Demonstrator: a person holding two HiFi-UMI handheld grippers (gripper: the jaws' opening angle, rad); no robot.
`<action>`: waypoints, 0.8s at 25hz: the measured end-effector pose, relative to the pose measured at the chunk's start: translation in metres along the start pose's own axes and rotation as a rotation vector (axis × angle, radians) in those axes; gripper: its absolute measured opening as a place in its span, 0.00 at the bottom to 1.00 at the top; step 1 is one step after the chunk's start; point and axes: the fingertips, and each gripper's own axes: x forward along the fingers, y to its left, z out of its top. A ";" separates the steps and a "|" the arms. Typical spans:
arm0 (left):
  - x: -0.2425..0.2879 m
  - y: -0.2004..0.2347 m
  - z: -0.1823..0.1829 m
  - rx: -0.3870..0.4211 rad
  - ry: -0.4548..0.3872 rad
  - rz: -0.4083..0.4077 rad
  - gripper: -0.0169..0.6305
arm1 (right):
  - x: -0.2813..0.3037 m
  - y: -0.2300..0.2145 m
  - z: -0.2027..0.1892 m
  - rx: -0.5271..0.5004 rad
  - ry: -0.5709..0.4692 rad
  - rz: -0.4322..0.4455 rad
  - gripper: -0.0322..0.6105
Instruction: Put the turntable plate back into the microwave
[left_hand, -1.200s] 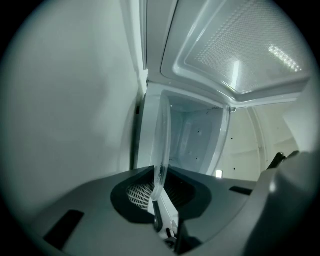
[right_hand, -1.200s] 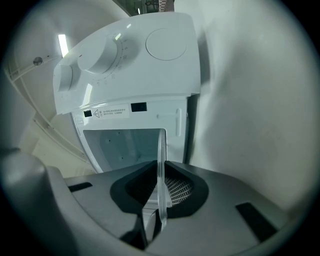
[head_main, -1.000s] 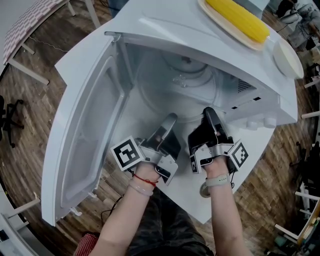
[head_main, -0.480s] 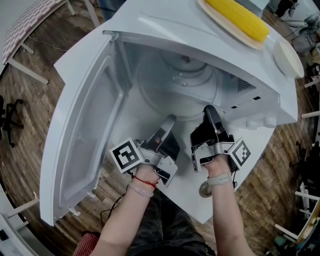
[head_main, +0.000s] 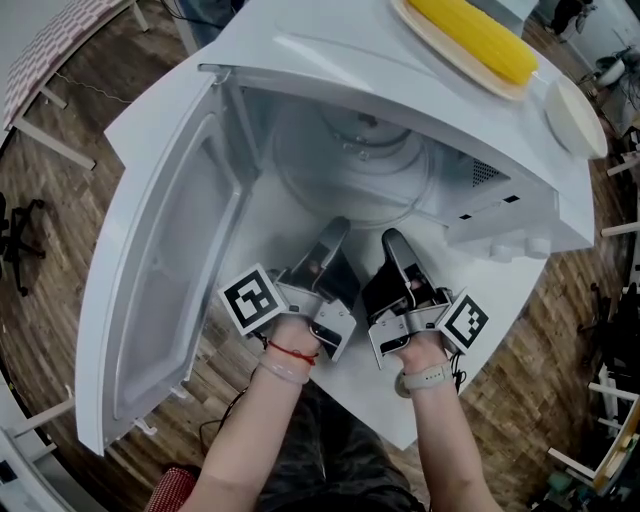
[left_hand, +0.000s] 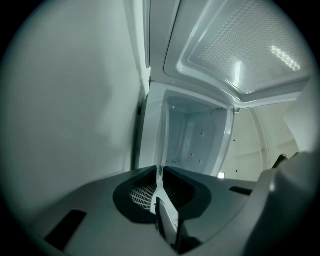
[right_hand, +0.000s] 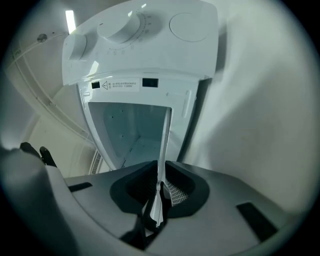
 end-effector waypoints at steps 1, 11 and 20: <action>0.002 0.000 0.001 0.000 -0.001 0.000 0.09 | 0.001 0.000 -0.003 0.004 0.006 0.004 0.14; 0.009 -0.001 0.006 -0.007 -0.014 -0.008 0.09 | 0.012 0.007 0.008 0.011 -0.039 0.039 0.14; 0.015 -0.002 0.013 -0.018 -0.036 -0.009 0.09 | 0.020 0.009 0.021 0.047 -0.094 0.063 0.13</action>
